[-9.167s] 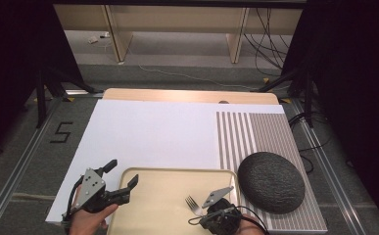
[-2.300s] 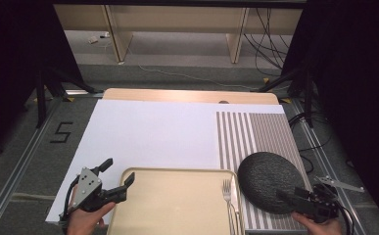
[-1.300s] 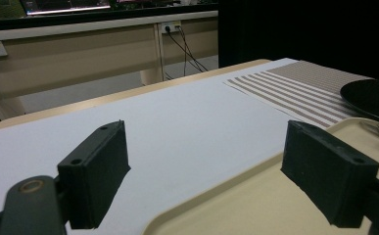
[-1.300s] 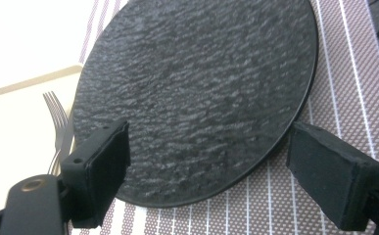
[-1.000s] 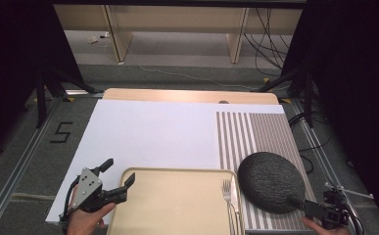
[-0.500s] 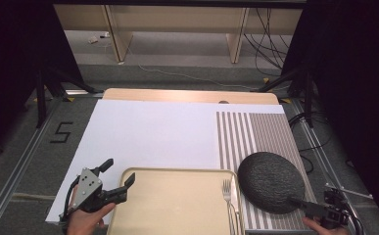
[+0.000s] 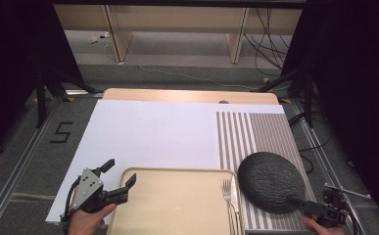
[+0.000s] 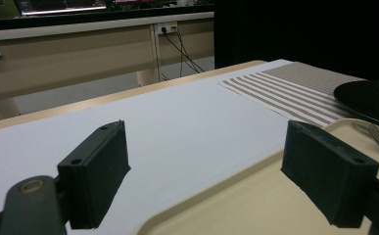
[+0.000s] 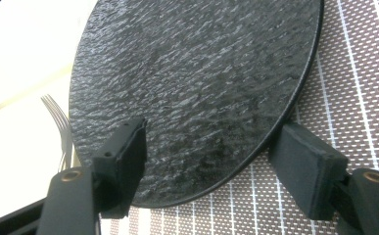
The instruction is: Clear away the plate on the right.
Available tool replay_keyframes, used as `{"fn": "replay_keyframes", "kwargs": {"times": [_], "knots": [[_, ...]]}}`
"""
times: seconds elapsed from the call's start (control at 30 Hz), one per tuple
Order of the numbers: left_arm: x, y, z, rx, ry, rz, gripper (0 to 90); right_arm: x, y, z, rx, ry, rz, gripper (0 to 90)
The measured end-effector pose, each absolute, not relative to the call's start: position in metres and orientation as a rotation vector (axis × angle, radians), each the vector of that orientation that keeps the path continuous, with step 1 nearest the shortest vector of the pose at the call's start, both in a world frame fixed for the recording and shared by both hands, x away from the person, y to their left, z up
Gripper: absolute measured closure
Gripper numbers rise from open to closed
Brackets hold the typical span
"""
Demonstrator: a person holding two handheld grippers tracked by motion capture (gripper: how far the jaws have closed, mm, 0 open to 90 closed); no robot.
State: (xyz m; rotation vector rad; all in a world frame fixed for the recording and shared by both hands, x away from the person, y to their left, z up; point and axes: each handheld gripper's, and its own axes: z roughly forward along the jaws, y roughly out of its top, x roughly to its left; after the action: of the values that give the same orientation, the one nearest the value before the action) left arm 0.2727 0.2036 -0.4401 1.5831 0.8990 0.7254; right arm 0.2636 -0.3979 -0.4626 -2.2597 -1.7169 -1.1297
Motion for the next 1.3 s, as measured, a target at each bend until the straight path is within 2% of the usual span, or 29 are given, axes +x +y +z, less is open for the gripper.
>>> {"fn": "replay_keyframes", "kwargs": {"times": [0.37, 1.3], "knots": [[0.272, 0.204, -0.440, 1.584, 0.902, 0.730, 17.1, 0.265, -0.400, -0.467, -2.282, -1.613, -1.150, 39.5], [0.272, 0.204, -0.440, 1.589, 0.905, 0.733, 17.2, 0.264, -0.412, -0.482, -2.290, -1.355, -1.246, 47.4]]}}
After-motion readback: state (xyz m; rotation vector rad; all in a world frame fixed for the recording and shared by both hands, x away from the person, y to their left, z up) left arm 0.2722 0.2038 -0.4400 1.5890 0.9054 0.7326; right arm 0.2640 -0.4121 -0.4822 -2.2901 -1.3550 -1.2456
